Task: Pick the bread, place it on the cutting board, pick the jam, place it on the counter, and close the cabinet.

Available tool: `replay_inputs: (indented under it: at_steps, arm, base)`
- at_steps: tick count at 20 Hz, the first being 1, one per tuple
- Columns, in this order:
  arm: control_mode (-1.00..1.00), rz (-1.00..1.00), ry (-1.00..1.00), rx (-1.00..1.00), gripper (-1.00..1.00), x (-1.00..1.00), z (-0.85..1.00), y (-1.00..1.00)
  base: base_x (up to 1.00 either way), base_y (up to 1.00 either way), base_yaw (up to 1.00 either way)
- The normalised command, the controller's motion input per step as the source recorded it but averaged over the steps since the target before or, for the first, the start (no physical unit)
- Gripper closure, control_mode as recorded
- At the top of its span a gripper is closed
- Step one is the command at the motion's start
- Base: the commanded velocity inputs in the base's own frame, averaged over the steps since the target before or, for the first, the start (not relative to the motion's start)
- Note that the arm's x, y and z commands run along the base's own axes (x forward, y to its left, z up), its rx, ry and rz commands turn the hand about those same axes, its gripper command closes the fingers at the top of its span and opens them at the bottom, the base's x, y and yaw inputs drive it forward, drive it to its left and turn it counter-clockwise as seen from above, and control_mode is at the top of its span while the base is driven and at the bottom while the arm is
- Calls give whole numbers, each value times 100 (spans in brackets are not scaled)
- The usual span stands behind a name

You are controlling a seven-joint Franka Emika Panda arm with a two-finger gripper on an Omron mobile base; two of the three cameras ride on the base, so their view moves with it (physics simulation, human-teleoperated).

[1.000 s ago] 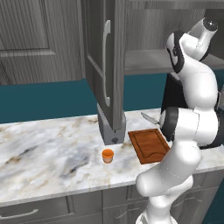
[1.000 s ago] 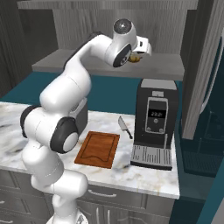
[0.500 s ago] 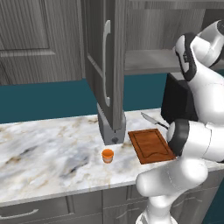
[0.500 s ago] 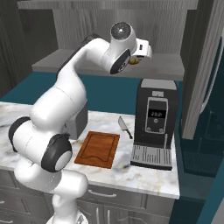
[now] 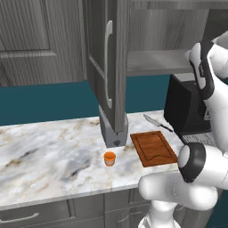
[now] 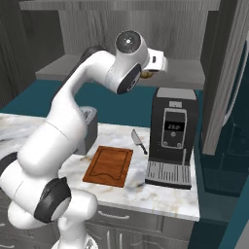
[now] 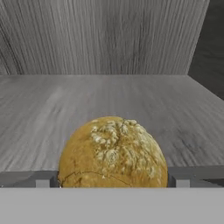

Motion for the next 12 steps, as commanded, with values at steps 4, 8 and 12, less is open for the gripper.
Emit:
replay_inputs:
  at_steps: [4,8,12]
  arm:
    - [-100,0,0,0,100,-72,9,0]
    - [-100,0,0,0,100,-66,8,0]
    - [-100,0,0,0,100,-63,9,0]
  base:
    - [0,0,0]
    - [0,0,0]
    - [0,0,0]
